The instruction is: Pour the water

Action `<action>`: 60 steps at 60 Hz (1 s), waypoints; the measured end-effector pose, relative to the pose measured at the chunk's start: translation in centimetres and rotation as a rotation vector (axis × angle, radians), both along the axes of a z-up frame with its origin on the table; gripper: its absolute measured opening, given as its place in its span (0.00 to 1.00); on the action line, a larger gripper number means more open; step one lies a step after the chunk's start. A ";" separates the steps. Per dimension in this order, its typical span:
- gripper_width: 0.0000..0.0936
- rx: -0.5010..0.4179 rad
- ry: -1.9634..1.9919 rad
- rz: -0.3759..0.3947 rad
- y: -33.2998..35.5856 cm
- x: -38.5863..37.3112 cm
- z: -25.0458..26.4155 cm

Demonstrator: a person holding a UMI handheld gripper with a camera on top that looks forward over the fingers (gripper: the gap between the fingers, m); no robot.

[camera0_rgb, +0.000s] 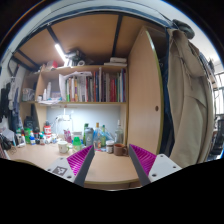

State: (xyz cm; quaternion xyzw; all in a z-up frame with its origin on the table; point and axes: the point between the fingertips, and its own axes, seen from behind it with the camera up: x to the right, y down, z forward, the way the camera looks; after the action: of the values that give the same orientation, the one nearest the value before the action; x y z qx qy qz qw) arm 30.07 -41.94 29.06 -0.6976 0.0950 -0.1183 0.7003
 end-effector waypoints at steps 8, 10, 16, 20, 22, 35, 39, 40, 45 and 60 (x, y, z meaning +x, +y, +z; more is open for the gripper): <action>0.85 0.019 0.006 -0.009 -0.2 0.4 0.0; 0.84 0.032 0.009 -0.014 -0.3 0.6 0.3; 0.84 0.028 0.025 -0.008 -0.2 0.6 -0.2; 0.84 0.018 0.031 -0.003 0.2 0.5 -0.8; 0.84 0.015 0.033 -0.001 0.6 0.3 -1.1; 0.84 0.012 0.035 0.023 3.0 -0.7 -5.7; 0.84 0.004 0.050 0.046 4.6 -1.6 -8.0; 0.84 0.002 0.054 0.053 5.0 -1.9 -8.5; 0.84 -0.003 0.065 0.091 8.1 -3.9 -10.9; 0.84 -0.025 0.069 0.158 20.0 -10.2 -17.5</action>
State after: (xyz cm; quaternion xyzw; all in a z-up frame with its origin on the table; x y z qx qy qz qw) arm 19.91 -21.97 11.56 -0.7152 0.0622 -0.0398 0.6951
